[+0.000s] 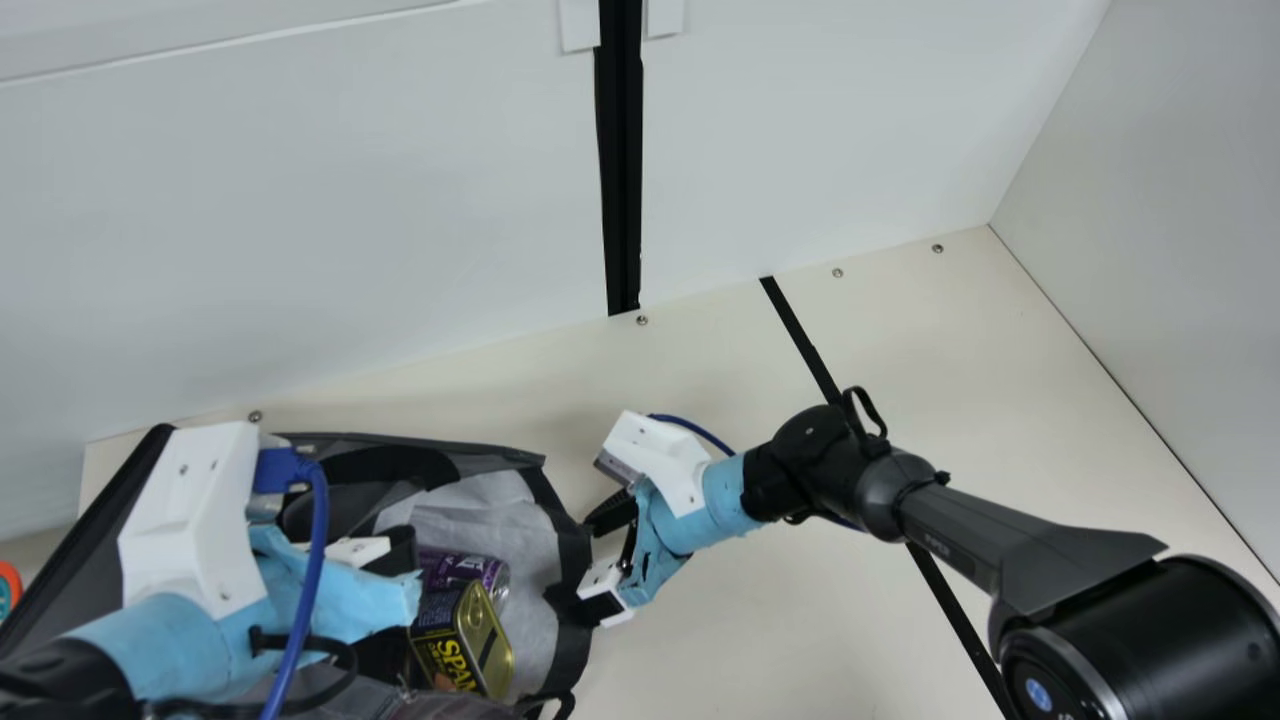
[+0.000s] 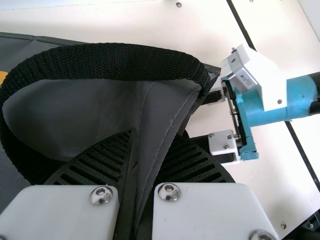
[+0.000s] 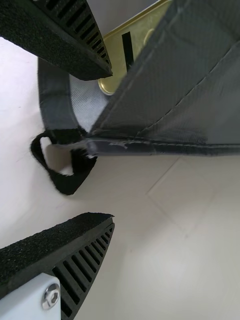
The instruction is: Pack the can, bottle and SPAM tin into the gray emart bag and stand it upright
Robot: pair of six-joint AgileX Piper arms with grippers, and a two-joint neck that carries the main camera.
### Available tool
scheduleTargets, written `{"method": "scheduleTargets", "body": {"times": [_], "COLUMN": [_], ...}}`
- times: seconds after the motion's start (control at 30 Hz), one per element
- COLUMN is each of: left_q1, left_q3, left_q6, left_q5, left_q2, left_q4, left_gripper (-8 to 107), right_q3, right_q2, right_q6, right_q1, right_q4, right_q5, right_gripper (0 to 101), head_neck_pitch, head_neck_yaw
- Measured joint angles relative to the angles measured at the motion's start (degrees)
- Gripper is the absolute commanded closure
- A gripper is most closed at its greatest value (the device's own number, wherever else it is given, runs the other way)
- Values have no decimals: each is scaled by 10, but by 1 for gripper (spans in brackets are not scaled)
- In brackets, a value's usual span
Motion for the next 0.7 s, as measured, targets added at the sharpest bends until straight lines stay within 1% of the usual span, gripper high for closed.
{"method": "scheduleTargets", "body": {"times": [0.33, 0.7], "left_q1": [0, 0], "left_q3": [0, 0], "left_q6": [0, 0], "left_q5": [0, 0], "left_q2": [0, 0], "left_q4": [0, 0], "left_gripper": [107, 107], "right_q3": [-13, -18], "right_q2": [28, 46], "right_q6": [-4, -13], "right_q1": [27, 39], "right_q4": [17, 31], "right_q5": [-5, -2], "right_gripper": [6, 80], "head_neck_pitch": [0, 0], "head_neck_yaw": [0, -1]}}
